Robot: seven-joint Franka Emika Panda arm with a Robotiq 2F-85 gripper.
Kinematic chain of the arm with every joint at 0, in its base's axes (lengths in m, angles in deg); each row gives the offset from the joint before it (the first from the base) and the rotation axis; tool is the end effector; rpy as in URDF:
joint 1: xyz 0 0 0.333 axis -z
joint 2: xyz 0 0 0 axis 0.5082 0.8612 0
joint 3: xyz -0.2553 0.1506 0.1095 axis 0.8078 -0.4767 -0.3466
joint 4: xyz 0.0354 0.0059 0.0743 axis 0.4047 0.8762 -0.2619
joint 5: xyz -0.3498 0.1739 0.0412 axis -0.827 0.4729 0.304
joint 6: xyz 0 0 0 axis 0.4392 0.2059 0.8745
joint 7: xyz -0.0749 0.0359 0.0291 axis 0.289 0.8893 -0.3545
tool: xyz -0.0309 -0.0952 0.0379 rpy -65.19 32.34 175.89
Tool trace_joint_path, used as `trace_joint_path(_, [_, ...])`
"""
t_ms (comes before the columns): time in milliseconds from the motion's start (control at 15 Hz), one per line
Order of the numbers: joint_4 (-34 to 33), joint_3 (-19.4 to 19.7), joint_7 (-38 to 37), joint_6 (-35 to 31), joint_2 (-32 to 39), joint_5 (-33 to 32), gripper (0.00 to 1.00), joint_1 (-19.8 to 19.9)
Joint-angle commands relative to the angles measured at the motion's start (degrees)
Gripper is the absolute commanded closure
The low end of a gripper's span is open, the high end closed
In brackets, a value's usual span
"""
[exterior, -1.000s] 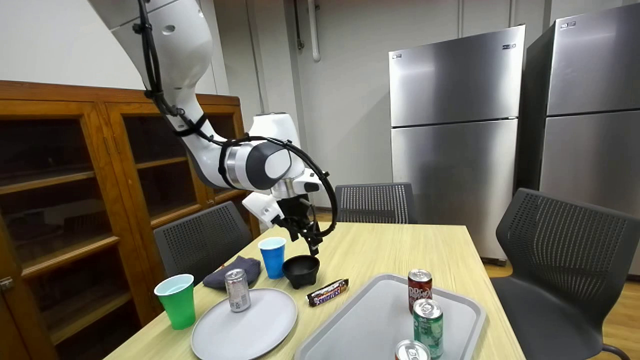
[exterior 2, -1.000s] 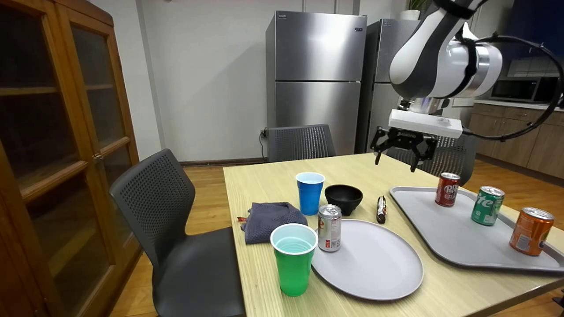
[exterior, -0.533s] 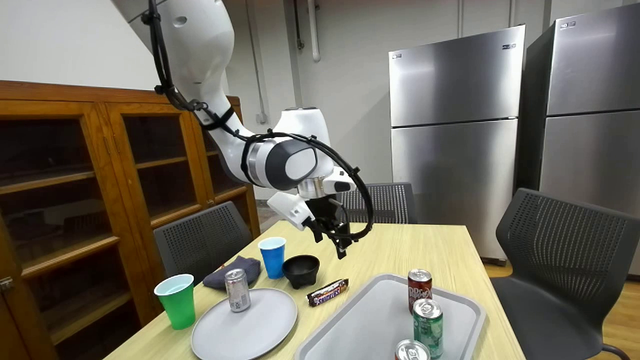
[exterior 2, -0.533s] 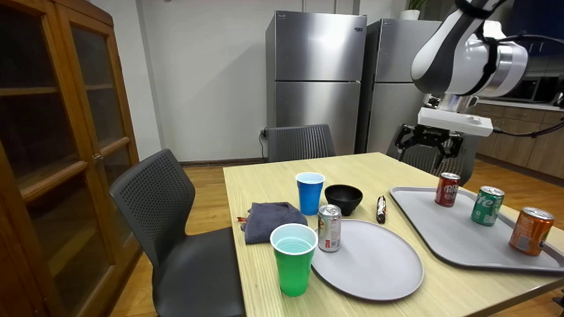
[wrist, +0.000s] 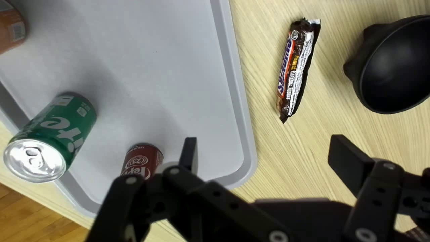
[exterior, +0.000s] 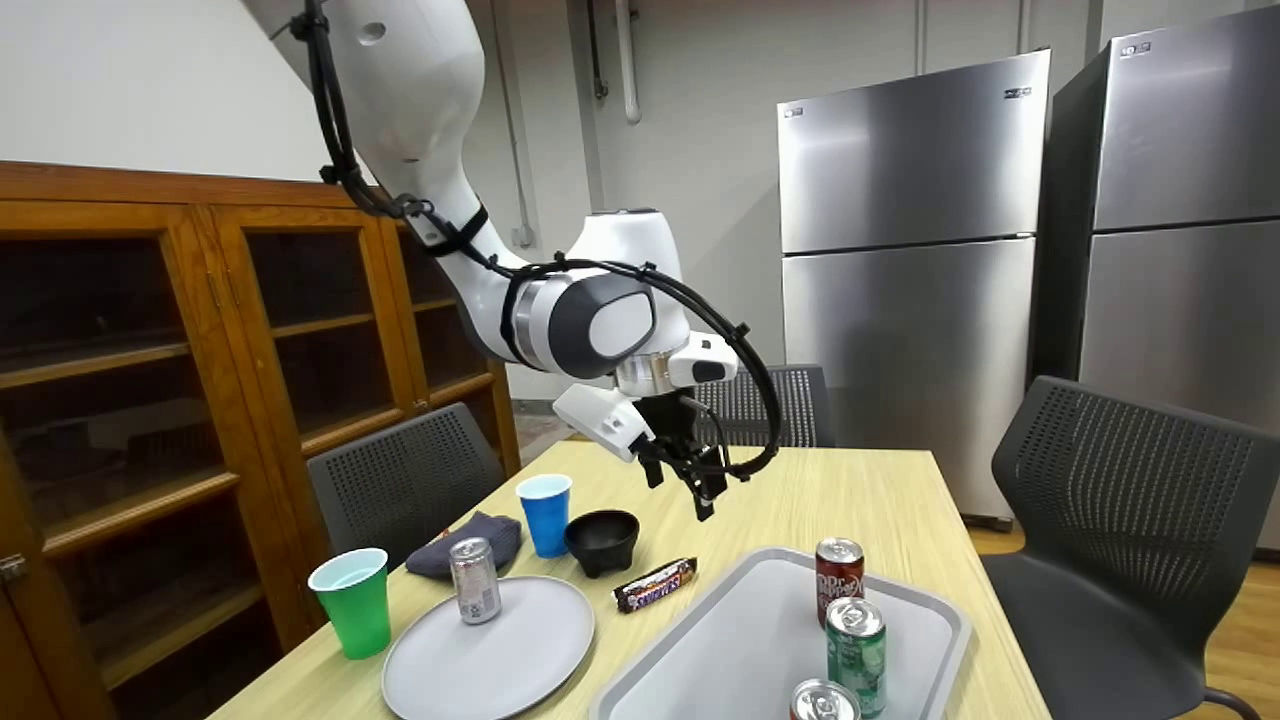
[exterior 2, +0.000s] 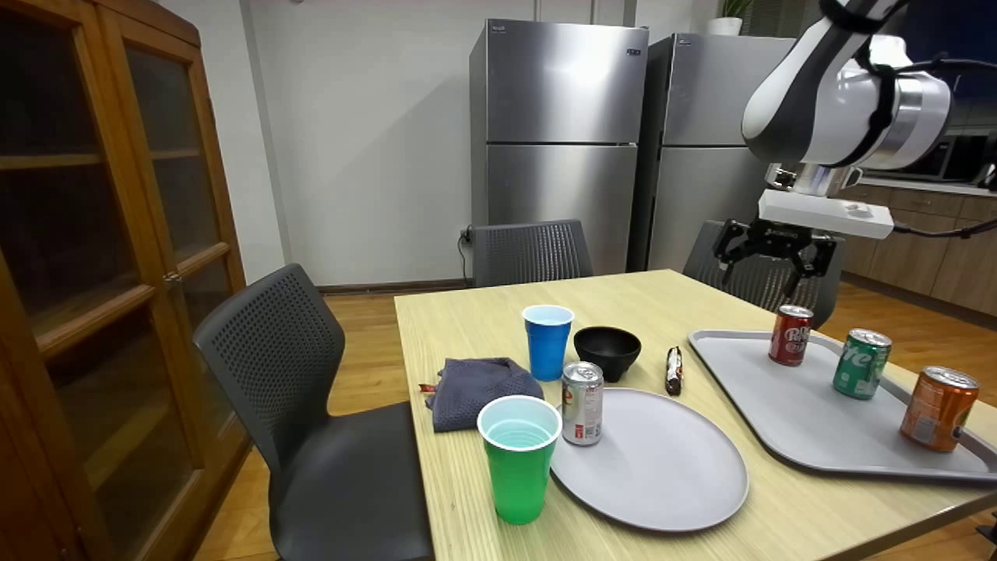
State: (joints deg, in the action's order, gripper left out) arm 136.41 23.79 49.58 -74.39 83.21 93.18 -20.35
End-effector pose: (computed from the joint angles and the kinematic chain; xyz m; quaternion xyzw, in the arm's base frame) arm 0.5119 -0.1735 0.2591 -0.9523 0.2818 -0.1165 0.0142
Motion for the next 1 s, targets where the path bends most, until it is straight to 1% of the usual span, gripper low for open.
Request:
trace_joint_path(0, [-0.03, 0.18, -0.09, 0.13, -0.05, -0.05, 0.0, -0.2])
trace_joint_path(200, [-0.04, 0.18, -0.09, 0.16, -0.05, -0.05, 0.0, -0.2])
trace_joint_path(467, [-0.56, 1.3, -1.79, -0.78, 0.7, -0.77, 0.0, -0.4])
trace_joint_path(933, [-2.75, 3.2, 0.19, -1.13, 2.57, -2.35, 0.0, 0.5])
